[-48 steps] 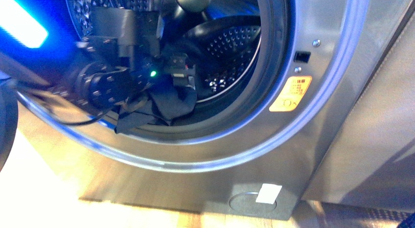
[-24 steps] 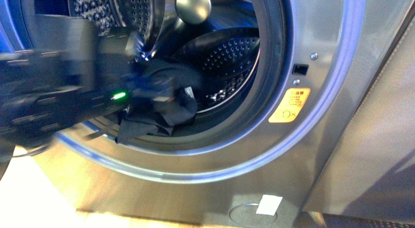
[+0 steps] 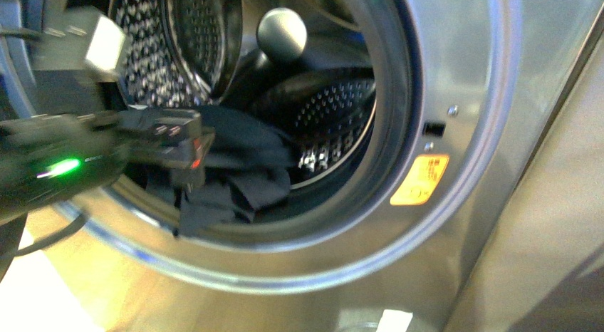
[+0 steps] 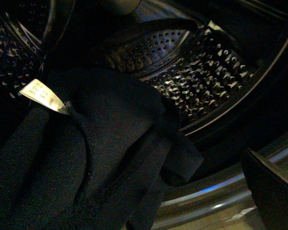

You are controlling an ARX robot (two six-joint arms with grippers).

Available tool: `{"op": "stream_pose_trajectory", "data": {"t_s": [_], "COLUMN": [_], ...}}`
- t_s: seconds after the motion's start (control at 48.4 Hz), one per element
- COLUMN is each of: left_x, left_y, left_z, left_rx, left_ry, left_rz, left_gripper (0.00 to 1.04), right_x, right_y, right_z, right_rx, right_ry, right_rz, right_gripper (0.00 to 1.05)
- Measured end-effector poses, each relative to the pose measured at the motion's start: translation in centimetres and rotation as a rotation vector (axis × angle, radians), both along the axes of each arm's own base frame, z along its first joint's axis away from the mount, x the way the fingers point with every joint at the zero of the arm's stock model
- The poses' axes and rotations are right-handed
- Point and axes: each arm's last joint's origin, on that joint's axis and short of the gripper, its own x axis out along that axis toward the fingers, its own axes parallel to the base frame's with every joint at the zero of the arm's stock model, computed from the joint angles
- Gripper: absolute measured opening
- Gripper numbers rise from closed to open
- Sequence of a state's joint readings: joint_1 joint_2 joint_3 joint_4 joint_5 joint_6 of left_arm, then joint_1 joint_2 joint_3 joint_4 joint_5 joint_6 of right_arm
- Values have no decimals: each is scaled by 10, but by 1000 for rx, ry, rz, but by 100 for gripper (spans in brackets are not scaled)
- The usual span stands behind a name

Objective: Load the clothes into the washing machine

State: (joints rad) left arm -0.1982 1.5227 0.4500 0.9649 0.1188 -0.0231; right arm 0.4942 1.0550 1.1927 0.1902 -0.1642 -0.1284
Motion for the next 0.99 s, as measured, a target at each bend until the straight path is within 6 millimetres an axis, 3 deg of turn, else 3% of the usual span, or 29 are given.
{"op": "stream_pose_trajectory", "data": {"t_s": [0.351,0.599,0.682,0.826,0.991], "left_x": [-80,-118,-116,-96,-56], "left_y": [15,13,9,-1,-28], "left_z": [30,40,39,39,58], "left_rx": [-115,-121,-110,-36,242], "left_ry": [-73,-119,-134,-163,-312], "left_rz": [-84,-166,-185,-169,-192], "left_gripper": [98,98,98,98,98], "right_x": [0,0,0,0,0], "right_y": [0,0,0,0,0], "right_z": [0,0,0,1,1], "right_rx": [1,1,1,1,1], "right_ry": [-1,-1,-1,-2,-3], "right_rz": [0,0,0,0,0], "right_gripper": [97,97,97,97,97]}}
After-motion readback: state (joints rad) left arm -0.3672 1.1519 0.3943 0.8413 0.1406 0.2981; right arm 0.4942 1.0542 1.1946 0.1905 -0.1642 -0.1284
